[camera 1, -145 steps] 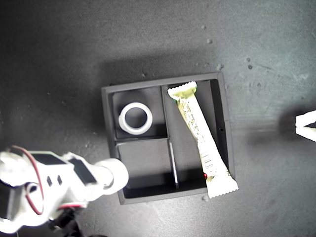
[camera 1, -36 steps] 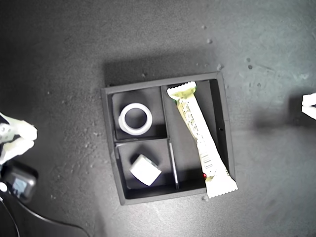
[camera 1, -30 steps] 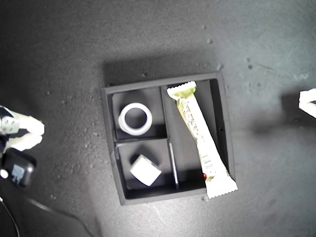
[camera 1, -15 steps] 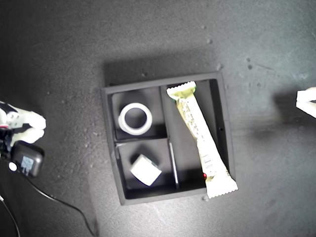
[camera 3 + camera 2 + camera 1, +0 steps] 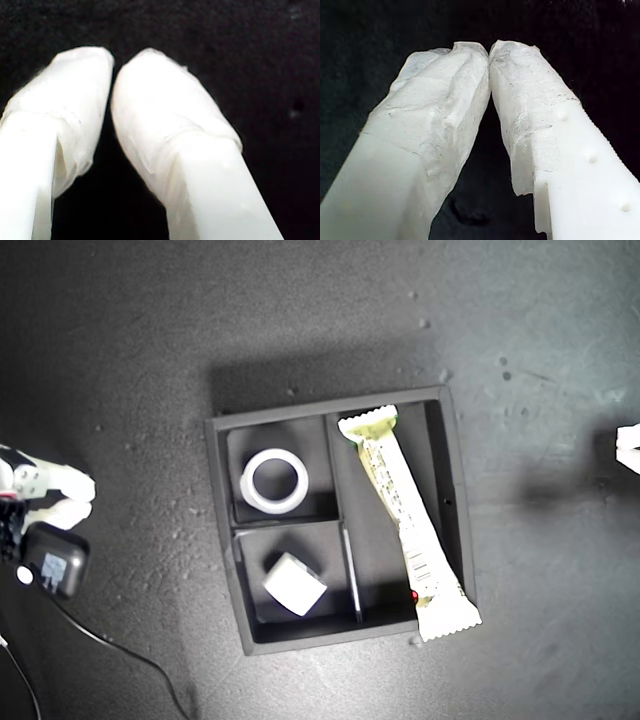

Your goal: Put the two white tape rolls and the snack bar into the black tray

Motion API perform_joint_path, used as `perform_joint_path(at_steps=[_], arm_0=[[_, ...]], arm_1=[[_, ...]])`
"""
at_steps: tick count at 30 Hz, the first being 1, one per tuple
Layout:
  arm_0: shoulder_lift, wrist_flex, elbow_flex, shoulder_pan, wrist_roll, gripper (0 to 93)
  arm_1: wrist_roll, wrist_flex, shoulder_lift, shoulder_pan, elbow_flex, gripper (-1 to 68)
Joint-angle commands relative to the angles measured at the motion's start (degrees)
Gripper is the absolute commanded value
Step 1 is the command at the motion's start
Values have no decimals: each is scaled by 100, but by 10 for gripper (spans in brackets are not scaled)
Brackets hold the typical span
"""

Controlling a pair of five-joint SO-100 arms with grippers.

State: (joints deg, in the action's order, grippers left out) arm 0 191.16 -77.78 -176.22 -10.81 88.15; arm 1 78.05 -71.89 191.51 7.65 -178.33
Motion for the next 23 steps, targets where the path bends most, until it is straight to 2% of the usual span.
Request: perform_joint_path(at_steps=[1,5,8,23], arm_0=[[281,-220,-360,149,-220,2],[281,-220,-360,149,-1011,2],[281,-220,-360,149,-1037,2],[281,-220,-360,149,-1028,2]], arm_1=[[580,-501,-9,-97,-70,5],[580,-492,35,97,-70,19],[501,-492,35,237,-70,20],[501,-492,35,62,-70,20]])
